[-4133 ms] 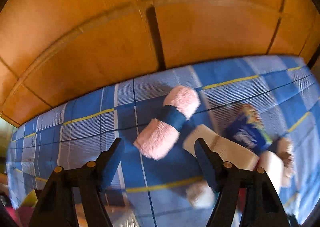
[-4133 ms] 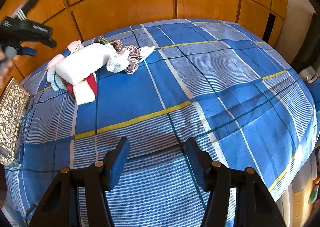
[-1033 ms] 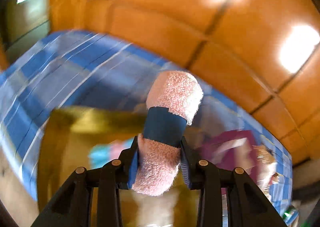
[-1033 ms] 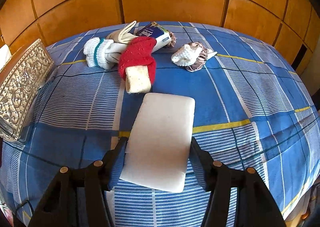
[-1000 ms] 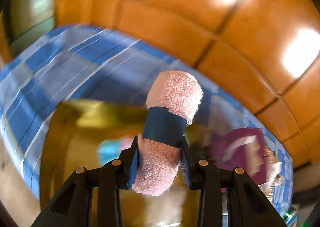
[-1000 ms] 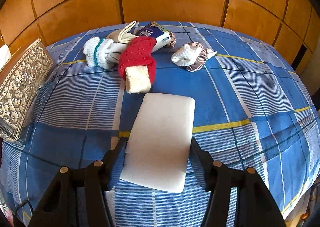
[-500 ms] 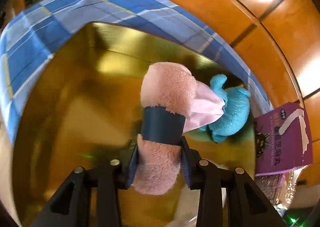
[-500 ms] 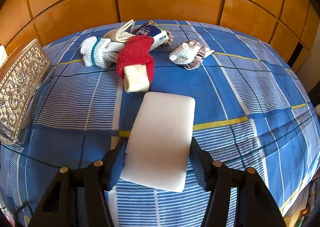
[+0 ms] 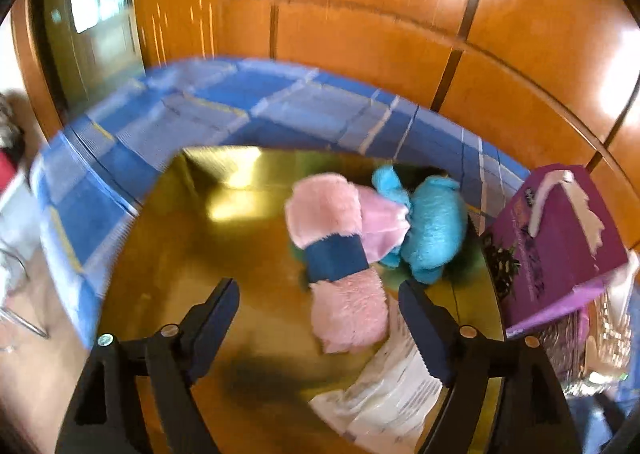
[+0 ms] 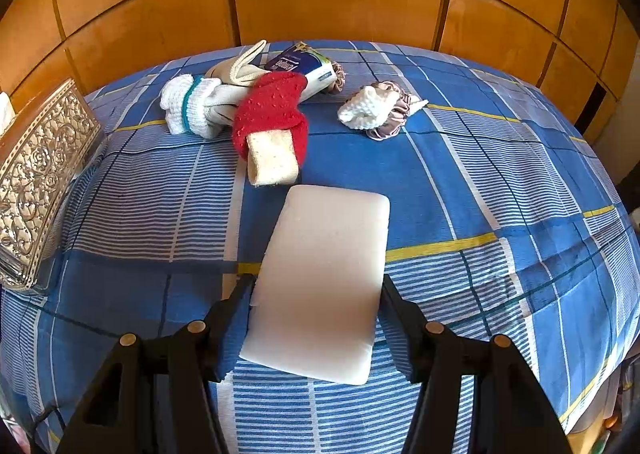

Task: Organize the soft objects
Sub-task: 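Release the pink towel roll onto the gold tray with the left tool, then carry the white foam block over the gold tray with the right tool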

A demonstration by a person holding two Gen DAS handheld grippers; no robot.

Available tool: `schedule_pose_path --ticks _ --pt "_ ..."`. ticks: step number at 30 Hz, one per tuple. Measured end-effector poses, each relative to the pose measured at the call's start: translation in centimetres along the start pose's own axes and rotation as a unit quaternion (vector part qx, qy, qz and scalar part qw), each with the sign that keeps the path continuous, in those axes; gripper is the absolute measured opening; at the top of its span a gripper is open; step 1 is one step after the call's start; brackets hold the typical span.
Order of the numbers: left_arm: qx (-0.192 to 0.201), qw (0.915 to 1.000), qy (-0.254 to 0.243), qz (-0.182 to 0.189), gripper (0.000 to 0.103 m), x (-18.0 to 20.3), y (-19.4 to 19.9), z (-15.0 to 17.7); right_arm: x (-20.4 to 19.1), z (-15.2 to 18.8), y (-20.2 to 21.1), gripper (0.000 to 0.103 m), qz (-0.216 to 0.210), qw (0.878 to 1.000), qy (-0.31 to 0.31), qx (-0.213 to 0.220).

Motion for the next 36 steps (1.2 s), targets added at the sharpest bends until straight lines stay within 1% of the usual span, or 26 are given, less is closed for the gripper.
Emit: schedule_pose_path --ticks 1,2,5,9,12,17,19,24,29,32,33,34,36 --pt "0.021 0.9998 -0.007 0.0 0.092 -0.1 1.2 0.0 0.0 0.0 0.0 0.06 0.0 1.0 0.0 0.0" --pt "0.034 0.9994 -0.011 0.001 0.094 -0.2 2.0 0.1 0.0 0.0 0.0 0.06 0.001 1.0 -0.001 0.0" --pt "0.068 0.9974 -0.02 0.006 0.095 -0.3 4.4 0.4 0.0 0.0 0.0 0.06 0.002 1.0 -0.003 0.0" --pt "0.086 0.9956 -0.031 0.018 0.096 -0.1 6.7 0.9 0.1 -0.1 -0.1 0.06 0.001 1.0 -0.001 -0.002" --pt "0.098 0.9943 -0.037 0.021 0.097 0.0 8.1 1.1 0.2 -0.4 -0.2 0.059 -0.001 1.0 0.0 -0.012" --pt "0.115 0.9917 -0.053 0.02 0.097 0.1 9.5 1.5 -0.2 -1.8 -0.7 0.057 -0.013 1.0 0.005 -0.028" --pt "0.117 0.9914 -0.056 0.02 0.097 0.0 9.8 1.7 -0.6 -2.9 -0.4 0.056 -0.019 0.999 0.009 -0.024" --pt "0.111 0.9922 -0.051 0.026 0.097 -0.4 9.9 2.1 -2.6 -7.4 1.5 0.056 -0.023 0.999 0.042 0.01" --pt "0.116 0.9914 -0.054 0.026 0.097 -0.3 10.3 2.3 -6.0 -13.3 5.0 0.056 -0.04 0.994 0.077 0.063" --pt "0.121 0.9909 -0.055 0.023 0.097 -0.4 10.5 2.1 -9.3 -17.0 8.3 0.056 -0.052 0.987 0.11 0.109" --pt "0.122 0.9908 -0.054 0.021 0.097 -0.5 10.5 2.1 -10.4 -17.7 9.2 0.056 -0.058 0.984 0.117 0.119" --pt "0.122 0.9909 -0.053 0.02 0.097 -0.6 10.5 2.0 -12.1 -18.9 10.6 0.056 -0.072 0.979 0.13 0.137" --pt "0.125 0.9909 -0.047 0.016 0.097 -0.9 10.7 1.8 -14.8 -20.1 12.4 0.056 -0.094 0.972 0.152 0.155"
Point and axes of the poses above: each gripper's, at about its wrist camera, not at the fingertips, and y roughly against the way its jaws point, x to its right, z to its underside, the point moved 8 cm from there along -y, roughly the way its jaws point, and after that the axes turned 13 degrees about y, right-handed, at the moved point
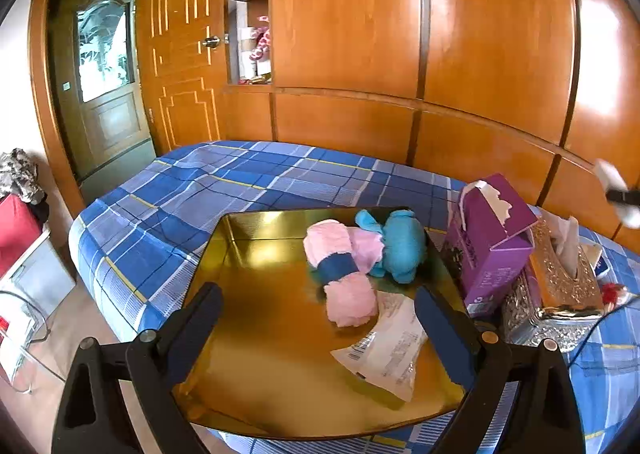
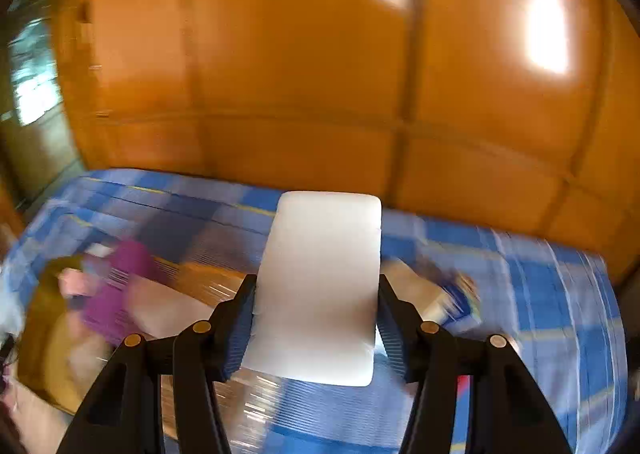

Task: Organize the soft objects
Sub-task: 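Carry the white foam block over the gold tray with the right tool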

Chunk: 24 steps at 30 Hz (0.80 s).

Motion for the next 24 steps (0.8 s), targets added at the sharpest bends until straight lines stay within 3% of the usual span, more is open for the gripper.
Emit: schedule_pose_path --ticks 6,10,14,19,24 --pt "0.031 0.9987 0.02 -0.035 0.097 -2.4 0.7 -1.9 -11.7 -4.3 0.3 0.056 -0.106 0.991 0.077 0.028" --pt "0.057 0.9947 0.06 -0.061 0.097 -5.9 1.3 -4.1 -20.3 -4.0 0.2 0.056 -0.18 0.975 0.126 0.031" --pt "0.076 0.989 0.091 -0.089 0.097 -9.5 1.8 -5.8 -29.0 -1.3 -0.5 0.056 -0.236 0.954 0.185 0.007" --pt "0.078 0.9849 0.113 -0.105 0.097 -12.3 1.7 -6.4 -35.3 3.5 -2.6 0.057 -0.25 0.941 0.226 -0.039" --pt "0.068 0.9854 0.116 -0.105 0.097 -12.6 1.1 -6.0 -36.5 6.3 -5.1 0.058 -0.222 0.938 0.257 -0.067"
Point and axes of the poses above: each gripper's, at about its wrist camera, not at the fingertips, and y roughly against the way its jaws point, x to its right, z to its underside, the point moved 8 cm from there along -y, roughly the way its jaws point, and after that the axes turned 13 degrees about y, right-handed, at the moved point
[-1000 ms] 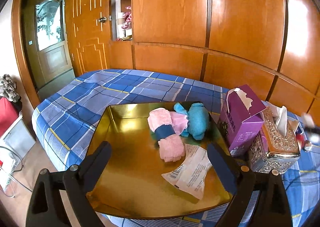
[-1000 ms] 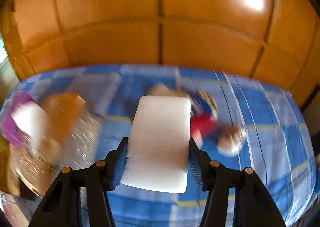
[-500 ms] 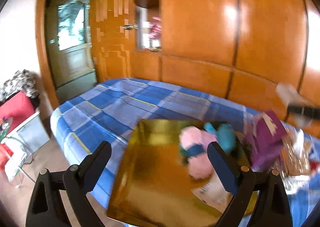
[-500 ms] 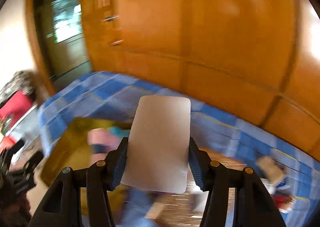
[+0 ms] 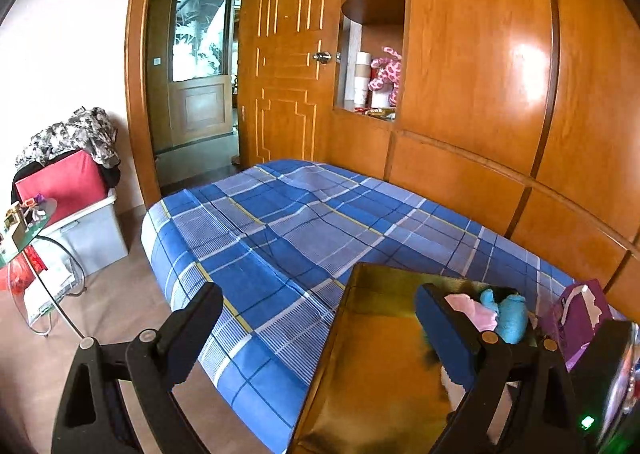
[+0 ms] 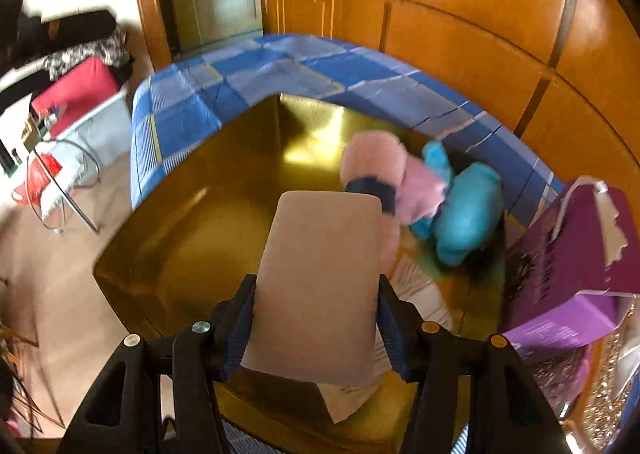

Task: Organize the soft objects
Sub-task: 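Carry the white foam block over the gold tray with the right tool, then lower the white foam block onto the tray and open the right tool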

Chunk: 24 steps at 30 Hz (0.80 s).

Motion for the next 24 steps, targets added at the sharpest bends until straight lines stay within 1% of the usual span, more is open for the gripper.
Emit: schedule_pose_path --ticks 4,6,13,16,20,24 --pt "-0.01 0.9999 -0.008 -0.001 0.097 0.3 -0.6 0.7 0.4 1.3 -0.1 0.06 0.024 1.0 0.0 -0.013" --pt "-0.008 0.9999 -0.009 -0.003 0.097 0.4 -0.6 0.7 0.8 1.1 0.4 0.064 0.031 0.999 -0.001 -0.01" --pt "-0.007 0.9999 -0.008 -0.003 0.097 0.4 -0.6 0.8 2.0 0.0 4.9 0.065 0.084 0.995 -0.013 0.044" --pt "-0.01 0.9999 -0.007 -0.001 0.097 0.5 -0.6 0.9 2.6 -0.5 7.0 0.065 0.099 0.993 -0.025 0.064" --pt "-0.011 0.9999 -0.01 0.005 0.097 1.1 -0.3 1.2 3.2 -0.9 9.5 0.065 0.126 0.988 -0.036 0.088" --pt "-0.012 0.9996 -0.021 0.014 0.097 2.1 0.2 1.6 3.7 -1.1 11.3 0.065 0.139 0.984 -0.046 0.104"
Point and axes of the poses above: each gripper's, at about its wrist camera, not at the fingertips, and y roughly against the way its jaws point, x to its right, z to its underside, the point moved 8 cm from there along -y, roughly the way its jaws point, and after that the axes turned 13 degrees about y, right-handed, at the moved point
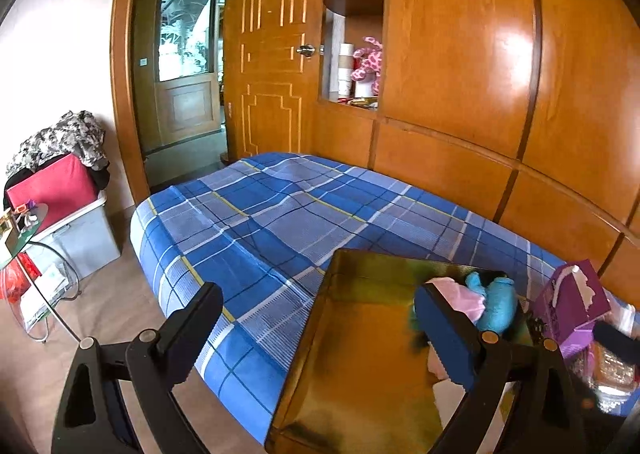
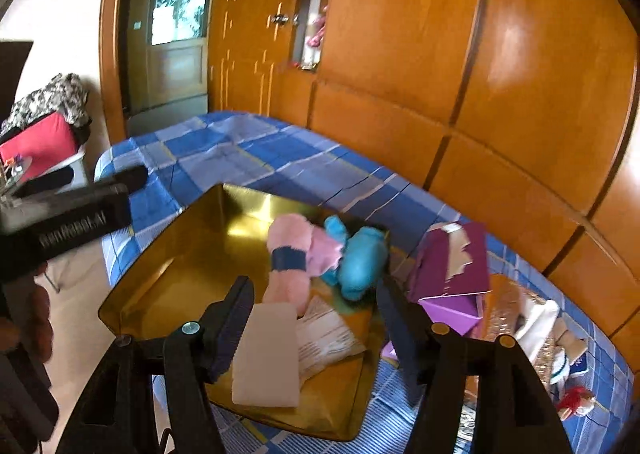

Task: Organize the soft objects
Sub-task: 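Lower the white foam block onto the tray and open the right tool, then move both tools away from the tray back toward the items on the bed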

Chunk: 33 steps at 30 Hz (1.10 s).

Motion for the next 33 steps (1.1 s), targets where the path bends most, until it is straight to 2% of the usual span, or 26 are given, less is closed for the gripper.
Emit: schedule_pose_path --ticks 7,14,24,33 --pt "-0.009 0.9998 -0.014 0.007 0.097 1.1 0.5 1.0 0.8 -1.2 2.4 0.065 0.016 0.999 -0.001 0.031" --pt "-0.018 0.9992 -0.032 0.017 0.097 2.6 1.0 2.3 2.8 -1.1 4.3 0.065 0.038 0.998 -0.024 0.049" --pt "-0.011 0.9966 -0.068 0.046 0.097 6.2 2.9 2.9 6.7 0.2 6.3 0.065 0.068 0.993 -0.067 0.063" --pt "-0.001 0.9902 -0.109 0.088 0.097 10.9 4.9 3.4 12.3 3.0 8.0 0.065 0.115 0.982 -0.135 0.061"
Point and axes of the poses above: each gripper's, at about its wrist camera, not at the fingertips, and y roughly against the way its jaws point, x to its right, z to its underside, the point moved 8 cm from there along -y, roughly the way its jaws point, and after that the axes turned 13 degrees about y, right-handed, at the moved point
